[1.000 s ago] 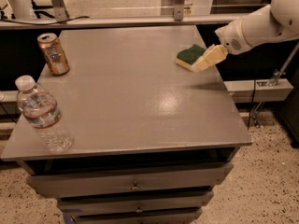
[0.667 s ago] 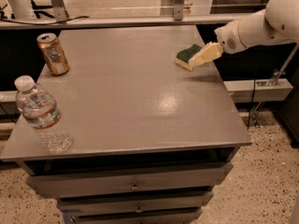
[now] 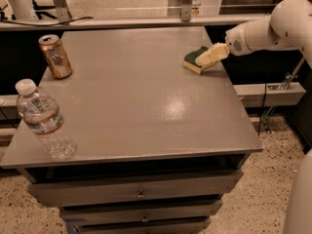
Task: Move sponge near orange can
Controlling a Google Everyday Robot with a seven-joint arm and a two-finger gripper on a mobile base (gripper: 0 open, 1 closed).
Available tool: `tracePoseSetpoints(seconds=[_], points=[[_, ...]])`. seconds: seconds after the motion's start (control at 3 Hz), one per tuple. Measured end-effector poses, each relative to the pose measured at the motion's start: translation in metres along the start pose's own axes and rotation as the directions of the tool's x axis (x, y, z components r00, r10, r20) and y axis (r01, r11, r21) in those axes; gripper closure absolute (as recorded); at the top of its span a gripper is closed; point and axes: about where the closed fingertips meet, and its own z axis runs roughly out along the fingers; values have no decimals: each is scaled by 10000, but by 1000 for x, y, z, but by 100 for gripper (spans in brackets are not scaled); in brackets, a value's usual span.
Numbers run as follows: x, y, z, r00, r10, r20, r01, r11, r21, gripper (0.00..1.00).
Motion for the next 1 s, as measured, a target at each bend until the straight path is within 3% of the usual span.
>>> tracePoseSetpoints(seconds=[0.67,1.0], points=[[26,1,24,9957,796,-476,-805,9966,-161,0],[29,5,30,9936,960,-588,-978,9948,-293,18]])
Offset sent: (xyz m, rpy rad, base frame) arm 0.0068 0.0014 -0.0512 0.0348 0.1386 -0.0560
